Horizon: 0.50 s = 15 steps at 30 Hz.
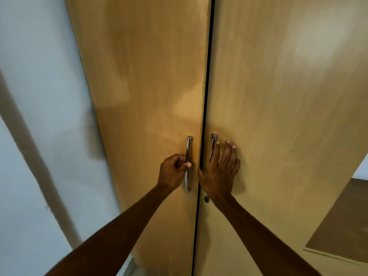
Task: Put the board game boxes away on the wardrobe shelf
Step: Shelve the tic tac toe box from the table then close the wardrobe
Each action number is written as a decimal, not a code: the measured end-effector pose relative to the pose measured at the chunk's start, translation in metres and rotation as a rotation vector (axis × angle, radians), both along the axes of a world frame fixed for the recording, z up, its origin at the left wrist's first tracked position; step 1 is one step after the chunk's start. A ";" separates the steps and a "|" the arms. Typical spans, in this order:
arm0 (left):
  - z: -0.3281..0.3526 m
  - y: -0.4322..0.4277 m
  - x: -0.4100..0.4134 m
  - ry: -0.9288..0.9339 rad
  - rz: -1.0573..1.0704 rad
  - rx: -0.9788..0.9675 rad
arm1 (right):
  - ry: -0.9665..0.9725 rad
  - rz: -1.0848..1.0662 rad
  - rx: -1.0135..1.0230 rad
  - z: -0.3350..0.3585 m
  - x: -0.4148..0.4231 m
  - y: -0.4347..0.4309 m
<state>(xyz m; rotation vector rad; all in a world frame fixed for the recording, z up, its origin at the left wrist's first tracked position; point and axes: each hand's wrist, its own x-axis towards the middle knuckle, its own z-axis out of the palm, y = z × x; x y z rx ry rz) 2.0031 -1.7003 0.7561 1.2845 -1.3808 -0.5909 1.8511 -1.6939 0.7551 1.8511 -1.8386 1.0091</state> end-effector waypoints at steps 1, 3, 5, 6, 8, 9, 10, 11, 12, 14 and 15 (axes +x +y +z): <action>0.000 -0.008 -0.002 -0.004 0.005 0.005 | 0.005 -0.008 -0.005 0.001 -0.002 -0.007; -0.001 -0.022 -0.006 -0.022 0.011 0.013 | 0.003 -0.019 -0.016 0.003 -0.007 -0.021; -0.001 -0.033 -0.009 -0.038 0.021 0.009 | 0.002 -0.019 -0.011 0.004 -0.012 -0.033; -0.001 -0.037 -0.009 -0.040 0.021 0.003 | 0.005 -0.016 -0.003 0.005 -0.014 -0.037; -0.002 -0.043 -0.012 -0.040 0.027 -0.008 | 0.016 -0.011 0.009 0.005 -0.017 -0.043; -0.002 -0.045 -0.012 -0.046 0.030 -0.008 | 0.022 -0.012 0.016 0.005 -0.017 -0.045; -0.005 -0.048 -0.012 -0.050 0.028 -0.009 | 0.024 -0.004 0.022 0.004 -0.018 -0.046; -0.006 -0.048 -0.013 -0.063 0.023 -0.013 | 0.035 -0.004 0.015 0.004 -0.019 -0.047; -0.007 -0.049 -0.012 -0.074 0.015 -0.015 | 0.039 0.002 0.011 0.003 -0.019 -0.047; -0.008 -0.046 -0.012 -0.103 0.008 -0.016 | 0.053 0.012 0.002 0.003 -0.022 -0.047; -0.007 -0.041 -0.011 -0.136 0.020 -0.019 | 0.051 0.026 -0.001 0.004 -0.023 -0.046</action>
